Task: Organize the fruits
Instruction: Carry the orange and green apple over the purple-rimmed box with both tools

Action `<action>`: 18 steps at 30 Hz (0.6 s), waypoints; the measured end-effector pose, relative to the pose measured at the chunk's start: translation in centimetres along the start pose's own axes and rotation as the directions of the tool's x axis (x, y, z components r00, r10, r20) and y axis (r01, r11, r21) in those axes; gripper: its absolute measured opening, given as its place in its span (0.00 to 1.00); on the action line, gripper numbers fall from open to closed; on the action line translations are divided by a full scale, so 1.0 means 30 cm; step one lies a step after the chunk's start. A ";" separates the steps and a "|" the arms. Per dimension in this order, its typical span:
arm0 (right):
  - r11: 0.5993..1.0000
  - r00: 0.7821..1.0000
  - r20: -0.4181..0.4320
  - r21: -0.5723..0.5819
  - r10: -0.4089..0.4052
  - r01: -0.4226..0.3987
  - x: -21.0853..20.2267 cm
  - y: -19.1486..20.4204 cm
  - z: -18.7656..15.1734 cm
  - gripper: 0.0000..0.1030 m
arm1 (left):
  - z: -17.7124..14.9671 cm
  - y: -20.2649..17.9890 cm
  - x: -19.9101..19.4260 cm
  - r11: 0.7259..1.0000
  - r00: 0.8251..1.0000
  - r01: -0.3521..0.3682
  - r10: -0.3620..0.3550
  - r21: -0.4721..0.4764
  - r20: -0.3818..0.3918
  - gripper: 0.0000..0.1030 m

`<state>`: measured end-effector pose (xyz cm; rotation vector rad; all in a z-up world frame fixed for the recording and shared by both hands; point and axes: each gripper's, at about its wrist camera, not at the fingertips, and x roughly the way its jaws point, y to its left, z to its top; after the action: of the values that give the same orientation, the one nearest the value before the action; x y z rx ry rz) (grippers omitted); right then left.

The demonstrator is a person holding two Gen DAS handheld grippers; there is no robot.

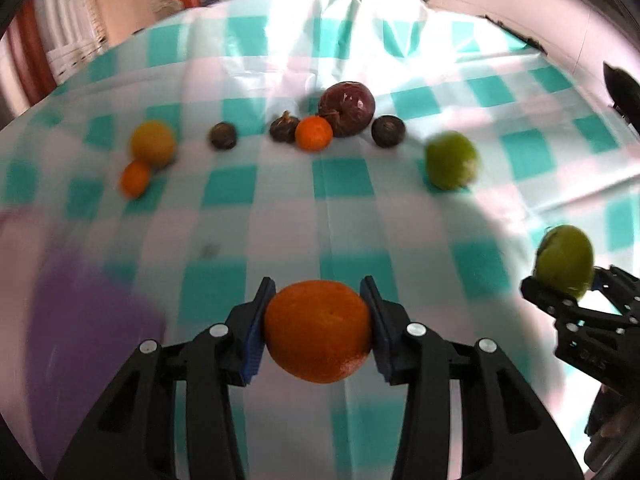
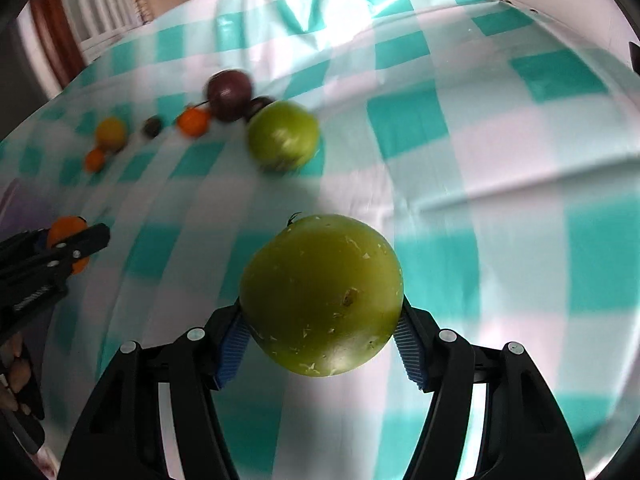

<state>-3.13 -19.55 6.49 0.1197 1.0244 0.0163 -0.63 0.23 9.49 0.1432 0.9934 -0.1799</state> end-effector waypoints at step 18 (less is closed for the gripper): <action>0.925 0.956 0.167 -0.338 0.241 -0.174 -0.639 0.216 -0.142 0.61 | -0.318 0.161 -0.813 0.987 0.962 -0.060 0.098 -0.152 0.254 0.43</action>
<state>-16.44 -14.05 21.31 -0.0661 0.7858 0.3585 -20.39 8.94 25.07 0.0266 0.7337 -0.0514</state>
